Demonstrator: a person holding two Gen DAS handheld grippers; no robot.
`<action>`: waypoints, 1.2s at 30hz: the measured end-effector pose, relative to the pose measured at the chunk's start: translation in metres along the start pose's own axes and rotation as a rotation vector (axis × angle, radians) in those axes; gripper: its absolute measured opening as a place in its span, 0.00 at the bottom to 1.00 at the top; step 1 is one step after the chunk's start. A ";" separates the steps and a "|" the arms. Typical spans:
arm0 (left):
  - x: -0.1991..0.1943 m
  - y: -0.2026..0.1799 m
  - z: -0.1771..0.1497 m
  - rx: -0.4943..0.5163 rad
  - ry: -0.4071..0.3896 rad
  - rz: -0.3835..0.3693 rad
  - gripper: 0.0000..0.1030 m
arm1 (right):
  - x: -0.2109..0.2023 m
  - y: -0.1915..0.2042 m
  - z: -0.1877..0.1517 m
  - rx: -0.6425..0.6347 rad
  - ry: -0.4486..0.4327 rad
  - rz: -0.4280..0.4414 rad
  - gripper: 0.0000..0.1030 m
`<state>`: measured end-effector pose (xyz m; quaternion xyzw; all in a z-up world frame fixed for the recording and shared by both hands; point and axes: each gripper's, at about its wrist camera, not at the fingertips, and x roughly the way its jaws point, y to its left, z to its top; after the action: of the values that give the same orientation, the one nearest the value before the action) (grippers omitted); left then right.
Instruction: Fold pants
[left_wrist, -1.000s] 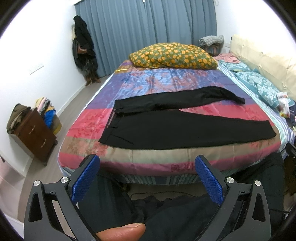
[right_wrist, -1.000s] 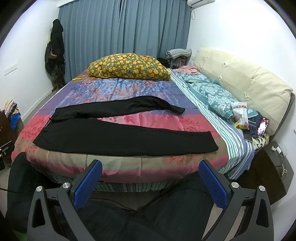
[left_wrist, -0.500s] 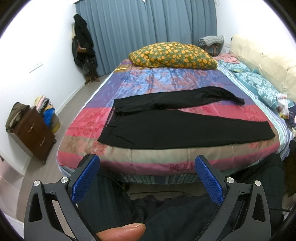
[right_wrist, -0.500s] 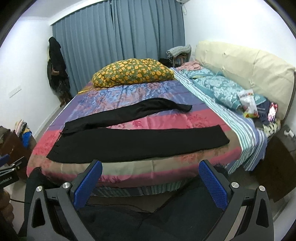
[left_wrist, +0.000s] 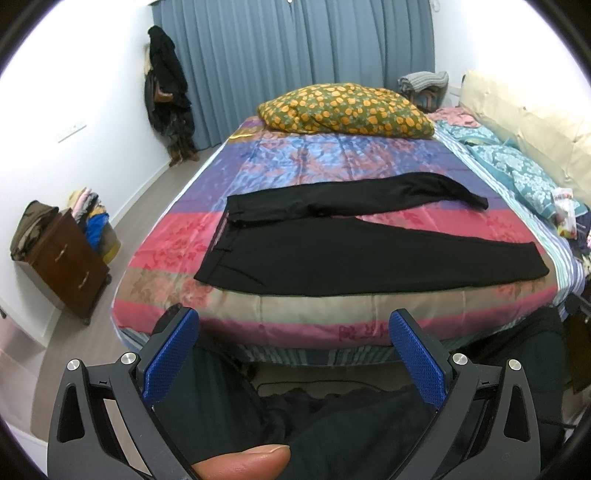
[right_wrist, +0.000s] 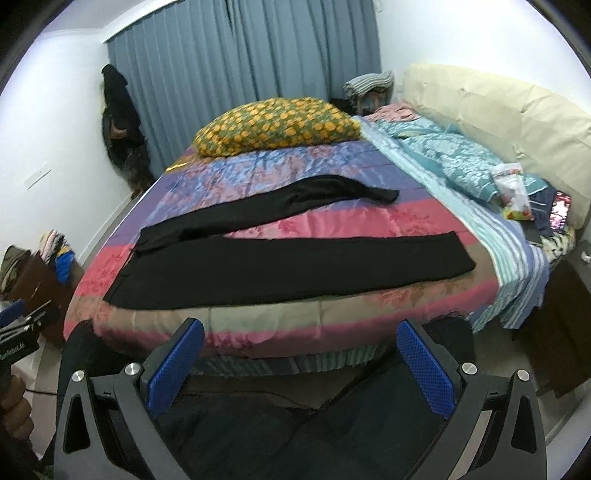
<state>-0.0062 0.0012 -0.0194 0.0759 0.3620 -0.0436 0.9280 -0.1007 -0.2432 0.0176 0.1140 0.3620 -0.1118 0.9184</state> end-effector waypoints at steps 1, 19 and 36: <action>0.000 -0.001 -0.001 0.000 0.001 0.001 1.00 | 0.002 0.002 -0.001 -0.007 0.010 0.016 1.00; 0.003 0.004 0.002 -0.007 0.027 0.031 1.00 | 0.001 0.012 -0.006 -0.083 -0.001 -0.117 1.00; 0.009 0.010 0.002 -0.011 0.052 0.042 1.00 | -0.001 0.010 -0.005 -0.071 -0.014 -0.151 0.99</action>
<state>0.0029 0.0103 -0.0228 0.0798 0.3846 -0.0202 0.9194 -0.1022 -0.2322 0.0163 0.0533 0.3670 -0.1685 0.9133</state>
